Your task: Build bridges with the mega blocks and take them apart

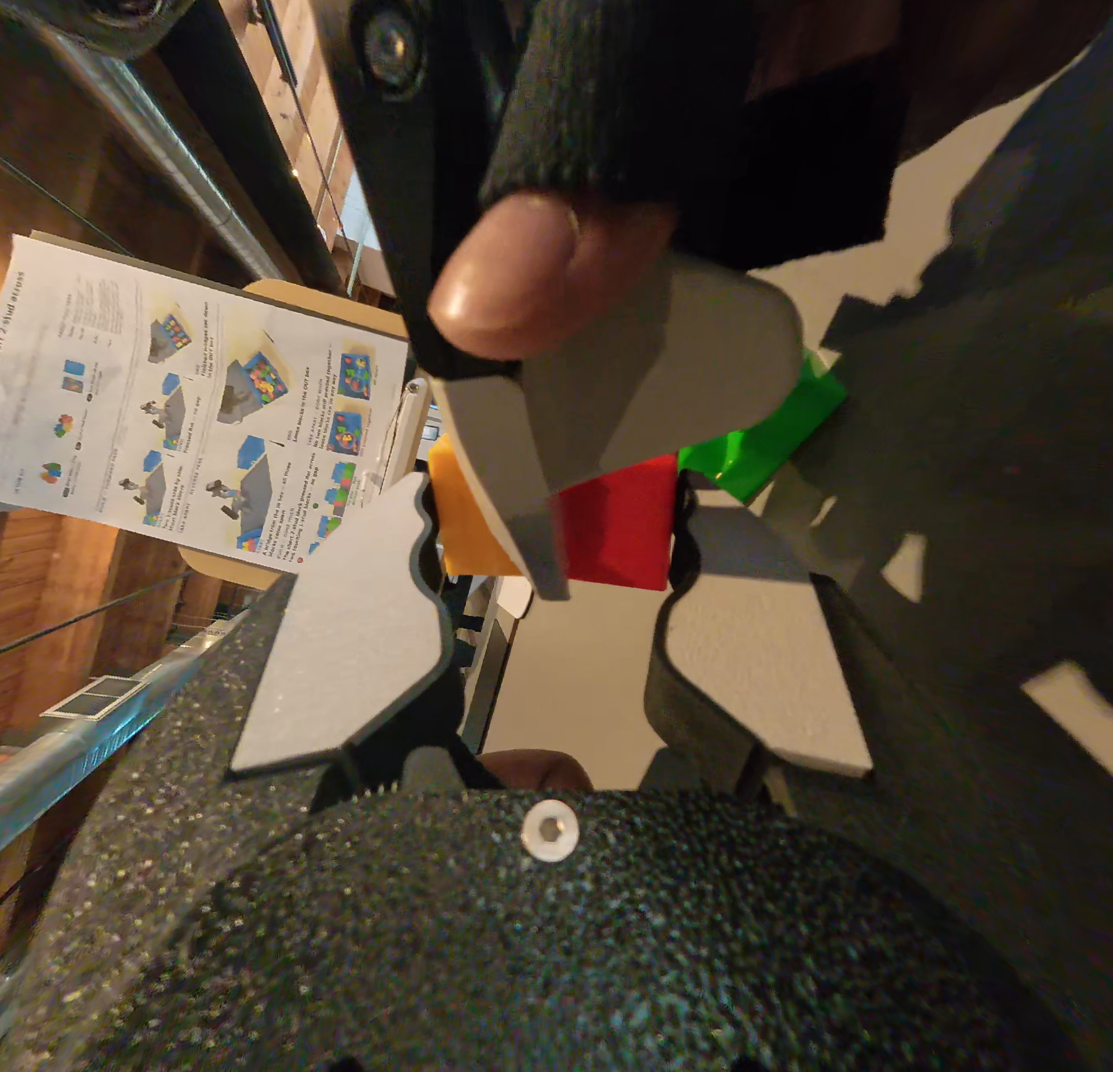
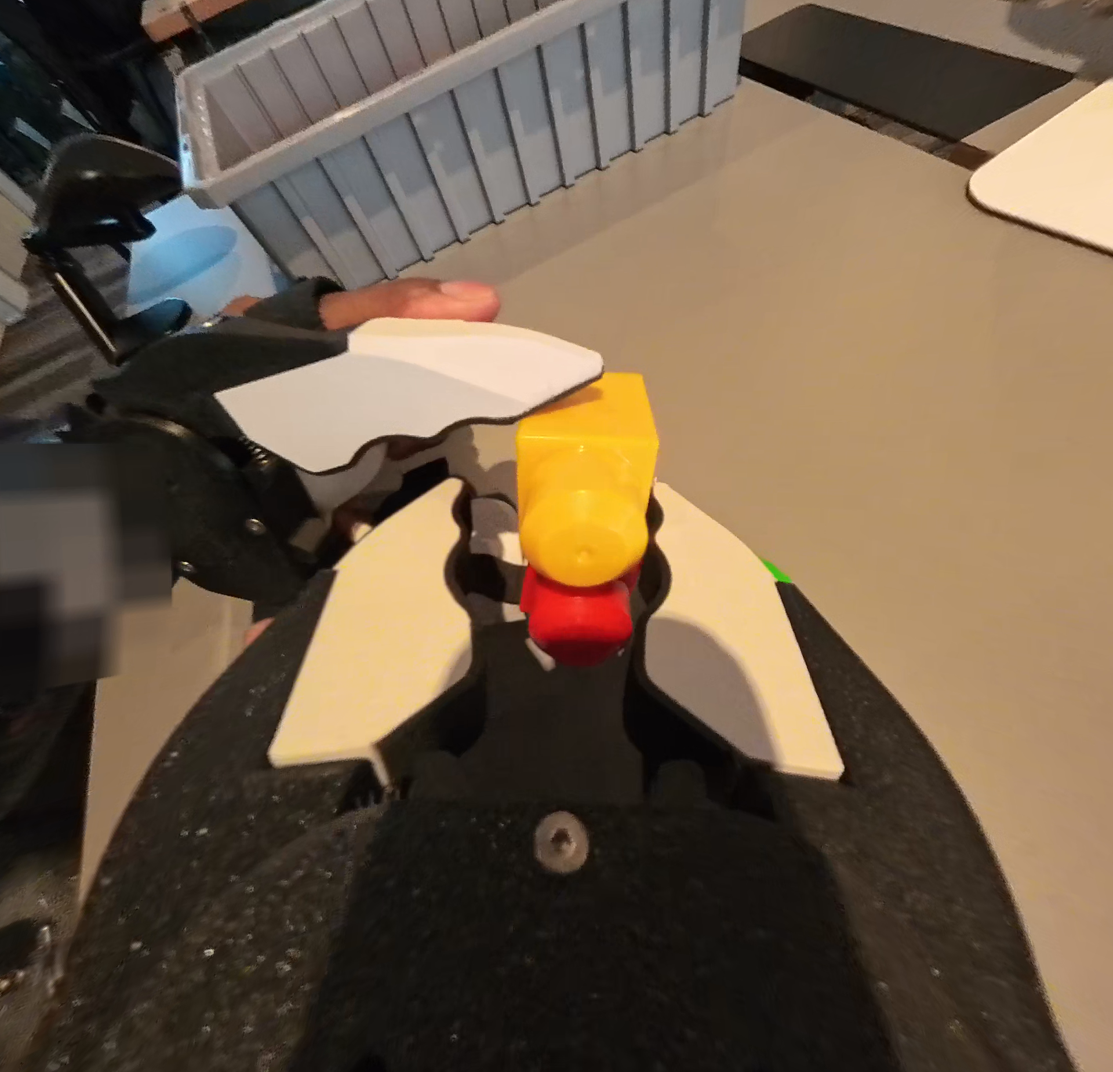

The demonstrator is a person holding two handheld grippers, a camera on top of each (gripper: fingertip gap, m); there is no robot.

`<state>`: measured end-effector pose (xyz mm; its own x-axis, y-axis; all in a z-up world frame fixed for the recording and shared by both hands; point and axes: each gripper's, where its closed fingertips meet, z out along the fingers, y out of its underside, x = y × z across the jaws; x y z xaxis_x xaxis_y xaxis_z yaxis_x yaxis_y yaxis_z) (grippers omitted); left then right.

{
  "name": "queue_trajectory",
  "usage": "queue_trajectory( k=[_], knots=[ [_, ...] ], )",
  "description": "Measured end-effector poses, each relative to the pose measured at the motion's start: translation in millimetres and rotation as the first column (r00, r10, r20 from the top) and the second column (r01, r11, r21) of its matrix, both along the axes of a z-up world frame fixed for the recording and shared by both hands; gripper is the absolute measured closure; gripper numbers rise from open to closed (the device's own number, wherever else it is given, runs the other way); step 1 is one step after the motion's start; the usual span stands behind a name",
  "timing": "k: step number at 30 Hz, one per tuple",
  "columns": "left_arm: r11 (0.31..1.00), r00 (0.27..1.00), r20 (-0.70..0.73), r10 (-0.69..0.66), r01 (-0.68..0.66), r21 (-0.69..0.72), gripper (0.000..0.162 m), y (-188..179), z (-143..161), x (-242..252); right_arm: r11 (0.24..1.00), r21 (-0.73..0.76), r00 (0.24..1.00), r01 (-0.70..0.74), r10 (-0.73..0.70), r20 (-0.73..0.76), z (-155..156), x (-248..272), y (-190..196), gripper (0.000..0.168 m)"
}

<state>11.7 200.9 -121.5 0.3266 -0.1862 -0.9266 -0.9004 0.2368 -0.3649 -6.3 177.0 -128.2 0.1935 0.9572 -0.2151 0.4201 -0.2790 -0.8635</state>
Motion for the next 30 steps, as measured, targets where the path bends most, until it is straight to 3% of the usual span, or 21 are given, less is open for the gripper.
queue_trajectory(
  k=[9, 22, 30],
  knots=[
    [0.997, 0.996, 0.073, 0.057, -0.059, 0.038, 0.088, 4, 15, -14, 0.996, 0.081, 0.999, 0.045, -0.046, 0.01, 6, 2, 5, 0.104],
    [0.999, 0.997, 0.073, 0.007, -0.011, 0.046, 0.088, -1, 15, 0, 0.994, 0.073, 0.997, 0.076, -0.074, -0.023, 4, -4, 5, 0.126],
    [0.999, 0.997, 0.07, 0.013, -0.016, 0.044, 0.088, 1, 13, -1, 0.987, 0.115, 0.994, 0.111, -0.111, -0.003, 2, -4, 9, 0.131]
  ],
)
